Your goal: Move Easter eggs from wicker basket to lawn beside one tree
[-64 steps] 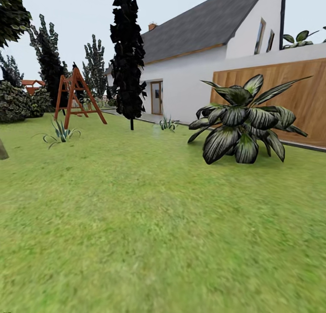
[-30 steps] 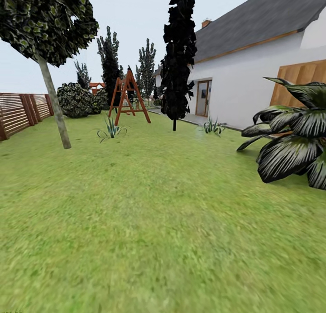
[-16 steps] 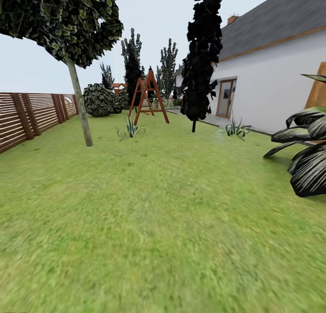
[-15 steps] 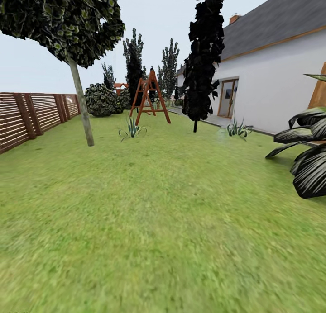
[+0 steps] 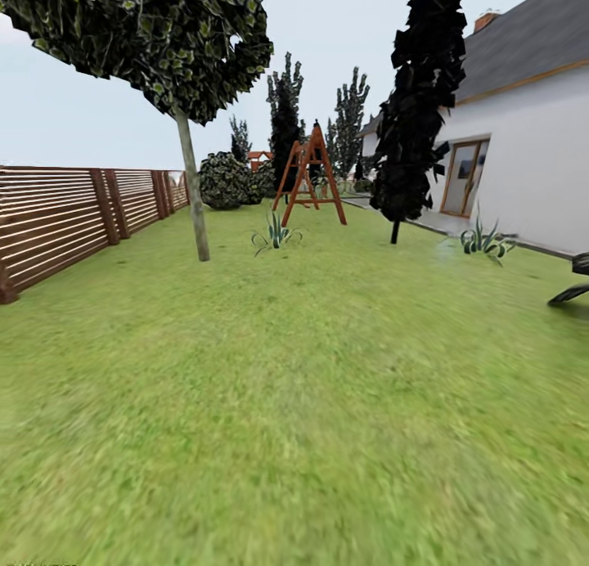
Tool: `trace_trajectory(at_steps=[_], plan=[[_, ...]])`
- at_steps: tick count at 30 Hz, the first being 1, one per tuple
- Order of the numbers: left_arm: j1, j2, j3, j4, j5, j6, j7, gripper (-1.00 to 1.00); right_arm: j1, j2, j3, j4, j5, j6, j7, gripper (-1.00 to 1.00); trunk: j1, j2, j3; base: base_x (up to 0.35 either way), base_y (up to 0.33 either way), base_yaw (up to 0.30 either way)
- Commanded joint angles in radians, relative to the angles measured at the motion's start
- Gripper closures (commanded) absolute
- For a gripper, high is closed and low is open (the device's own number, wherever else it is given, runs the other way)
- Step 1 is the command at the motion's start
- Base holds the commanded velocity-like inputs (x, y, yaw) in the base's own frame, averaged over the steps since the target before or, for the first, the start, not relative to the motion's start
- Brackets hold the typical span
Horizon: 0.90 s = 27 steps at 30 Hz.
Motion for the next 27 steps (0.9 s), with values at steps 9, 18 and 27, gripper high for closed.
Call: trace_trajectory(at_steps=[9, 18, 27], plan=[[0.0, 0.0, 0.0, -0.002, 0.0, 0.0, -0.001, -1.0, 0.0, 0.0, 0.0, 0.0, 0.005, 0.0, 0.0, -1.0, 0.001, 0.0, -0.001, 0.278, 0.0, 0.294], [0.0, 0.0, 0.0, -0.002, 0.0, -0.001, -0.001, -1.0, 0.0, 0.0, 0.0, 0.0, 0.005, 0.0, 0.0, -1.0, 0.001, 0.0, -0.001, 0.278, 0.0, 0.294], [0.0, 0.0, 0.0, -0.002, 0.0, 0.0, -0.001, -1.0, 0.0, 0.0, 0.0, 0.0, 0.006, 0.0, 0.0, -1.0, 0.001, 0.0, -0.001, 0.278, 0.0, 0.288]])
